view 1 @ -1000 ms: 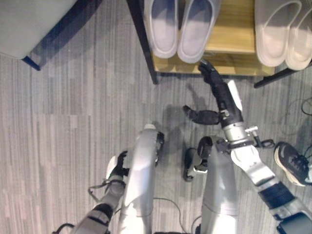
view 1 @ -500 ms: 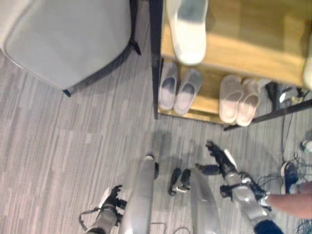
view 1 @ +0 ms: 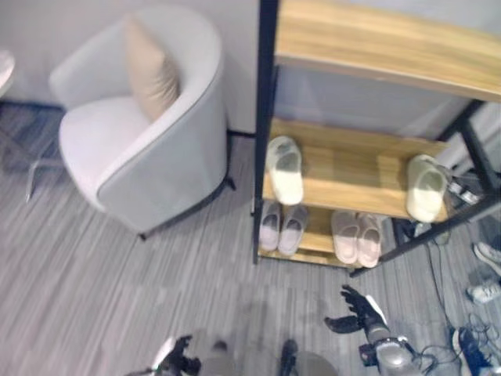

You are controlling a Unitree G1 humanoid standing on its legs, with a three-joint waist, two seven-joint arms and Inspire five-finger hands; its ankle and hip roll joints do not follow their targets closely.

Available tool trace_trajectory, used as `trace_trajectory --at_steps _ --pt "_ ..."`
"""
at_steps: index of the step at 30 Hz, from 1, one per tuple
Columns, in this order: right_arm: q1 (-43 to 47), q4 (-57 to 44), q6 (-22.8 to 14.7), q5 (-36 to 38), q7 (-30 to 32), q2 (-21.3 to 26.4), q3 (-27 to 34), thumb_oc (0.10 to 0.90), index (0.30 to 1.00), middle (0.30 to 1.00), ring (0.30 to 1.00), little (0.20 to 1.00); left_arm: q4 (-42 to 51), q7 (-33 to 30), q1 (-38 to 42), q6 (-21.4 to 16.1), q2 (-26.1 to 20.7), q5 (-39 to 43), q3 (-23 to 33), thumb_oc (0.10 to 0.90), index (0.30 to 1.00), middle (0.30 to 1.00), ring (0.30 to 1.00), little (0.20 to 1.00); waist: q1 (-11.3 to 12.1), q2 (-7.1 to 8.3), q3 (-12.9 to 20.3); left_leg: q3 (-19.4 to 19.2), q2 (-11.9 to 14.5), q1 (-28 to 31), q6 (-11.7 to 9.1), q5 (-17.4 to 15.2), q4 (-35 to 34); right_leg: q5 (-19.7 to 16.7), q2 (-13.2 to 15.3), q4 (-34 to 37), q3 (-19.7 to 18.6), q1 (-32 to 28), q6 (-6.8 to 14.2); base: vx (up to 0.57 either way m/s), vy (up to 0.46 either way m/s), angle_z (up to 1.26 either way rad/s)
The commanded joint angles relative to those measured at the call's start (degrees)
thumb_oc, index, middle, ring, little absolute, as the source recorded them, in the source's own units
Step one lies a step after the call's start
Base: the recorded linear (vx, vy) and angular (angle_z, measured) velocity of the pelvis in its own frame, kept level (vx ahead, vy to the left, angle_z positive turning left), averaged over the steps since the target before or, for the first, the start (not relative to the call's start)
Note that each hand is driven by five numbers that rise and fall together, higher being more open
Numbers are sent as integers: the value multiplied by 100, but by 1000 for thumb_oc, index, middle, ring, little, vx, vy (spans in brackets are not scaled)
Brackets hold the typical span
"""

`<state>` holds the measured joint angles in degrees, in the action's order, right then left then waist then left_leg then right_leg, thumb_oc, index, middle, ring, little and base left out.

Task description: Arrange the slippers neatly on the shoe rack.

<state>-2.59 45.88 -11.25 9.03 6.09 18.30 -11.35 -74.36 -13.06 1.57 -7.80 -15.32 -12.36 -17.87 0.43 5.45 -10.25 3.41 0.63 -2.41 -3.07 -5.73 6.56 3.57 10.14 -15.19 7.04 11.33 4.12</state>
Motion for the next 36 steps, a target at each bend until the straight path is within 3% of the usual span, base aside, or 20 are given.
trace_trajectory --at_steps 1,2,3,4,8,13,16,21,22,24,25,26,28,29,31,32,34,36 --pt "-177 -213 -195 338 76 89 186 800 900 900 900 900 73 38 -83 -158 299 -341 17 800 900 900 900 900 -181 -184 174 38 -83 209 -26 -460 134 -875 197 1122 86 317 541 -239 136 -26" --pt "-193 -96 -180 584 60 -32 285 800 900 900 900 900 125 3 -71 -180 195 -263 85 800 900 900 900 900 -287 -316 169 -17 -35 261 30 -341 -88 -759 95 980 -111 363 525 -160 71 -4" --pt "-193 -95 -180 586 60 -32 285 800 900 900 900 900 126 4 -72 -180 194 -263 85 800 900 900 900 900 -279 -316 166 -25 -32 272 29 -339 -97 -754 91 972 -118 365 524 -325 135 -14" --pt "-297 -60 -208 710 48 -54 404 800 900 900 900 900 257 1 -60 -232 95 -149 160 800 900 900 900 900 -289 -426 201 -33 -84 281 120 -202 -266 -540 -30 771 -239 143 467 -223 74 -25" --pt "-580 -64 -238 772 66 -77 580 800 900 900 900 900 833 -13 -223 -336 -93 -158 109 800 900 900 900 900 -79 -508 367 -159 -144 225 224 -23 -440 -122 -157 315 -113 -384 380 -187 8 -27" --pt "-589 192 -235 939 85 -77 703 800 900 900 900 900 1266 -1 -366 -446 -82 -6 88 800 900 900 900 900 22 -597 487 -357 -89 287 282 1 -541 -111 -42 228 -49 -376 433 -48 -117 -50" --pt "-370 326 -219 899 136 -19 648 800 900 900 900 900 1334 -28 -356 -494 -7 132 76 800 900 900 900 900 77 -693 421 -414 44 297 280 21 -480 -303 97 261 -361 -289 482 -49 -239 -32" --pt "-268 627 -167 792 161 -39 531 800 900 900 900 900 1356 -60 -218 -554 -17 100 -72 800 900 900 900 900 142 -623 484 -393 245 249 80 103 -420 36 -6 585 -314 -612 472 -24 -375 -17" --pt "-309 611 -228 845 136 -45 475 800 900 900 900 900 1687 -71 -166 -639 -101 101 -204 800 900 900 900 900 132 -593 473 -296 479 163 -95 188 -301 237 -206 559 -376 -671 364 -21 -453 6" --pt "-372 554 -307 867 149 -4 429 800 900 900 900 900 2078 -13 -92 -694 -190 57 -411 800 900 900 900 900 129 -547 424 -247 713 -13 -244 329 29 381 -371 663 -261 -853 236 -37 -502 22" --pt "-455 485 -352 900 198 24 454 800 900 900 900 900 2370 48 -18 -741 -253 -21 -588 800 900 900 900 900 101 -531 339 -349 908 -269 -296 667 441 421 -428 715 -144 -959 139 -73 -409 15" --pt "-535 395 -388 928 238 38 455 800 900 900 900 900 2664 89 34 -781 -309 -73 -704 800 900 900 900 900 75 -496 260 -559 1050 -472 -224 864 770 437 -457 718 -59 -1017 47 -92 -385 18" --pt "-572 392 -394 948 249 35 457 800 900 900 900 900 2926 149 75 -814 -355 -91 -804 800 900 900 900 900 59 -459 206 -736 1112 -656 -135 884 1101 433 -493 732 19 -1077 -18 -39 -257 63" --pt "-534 506 -357 862 293 46 412 800 900 900 900 900 3444 243 87 -864 -454 -102 -958 800 900 900 900 900 148 -419 123 -739 728 -817 -29 557 1384 438 -531 763 33 -1184 -42 16 -200 52" --pt "-490 634 -314 725 285 32 361 800 900 900 900 900 3964 359 26 -929 -536 -126 -1048 800 900 900 900 900 291 -422 144 -590 1 -997 105 173 1175 419 -601 840 5 -1229 8 72 -196 16" --pt "-433 735 -300 673 308 24 344 800 900 900 900 900 4232 424 22 -959 -591 -141 -1070 800 900 900 900 900 354 -471 209 -579 -274 -1048 153 260 880 394 -692 892 19 -1232 29 116 -115 9" --pt "-296 821 -268 591 363 34 291 800 900 900 900 900 4634 571 -21 -1021 -698 -175 -1080 800 900 900 900 900 515 -578 309 -652 -493 -1003 167 486 277 425 -920 956 13 -1341 37 147 -65 -7" --pt "-213 887 -233 443 371 11 226 800 900 900 900 900 4950 730 -51 -1065 -763 -181 -1201 800 900 900 900 900 585 -615 386 -409 -606 -724 343 556 -156 514 -1075 832 -25 -1351 23 175 -44 -15"
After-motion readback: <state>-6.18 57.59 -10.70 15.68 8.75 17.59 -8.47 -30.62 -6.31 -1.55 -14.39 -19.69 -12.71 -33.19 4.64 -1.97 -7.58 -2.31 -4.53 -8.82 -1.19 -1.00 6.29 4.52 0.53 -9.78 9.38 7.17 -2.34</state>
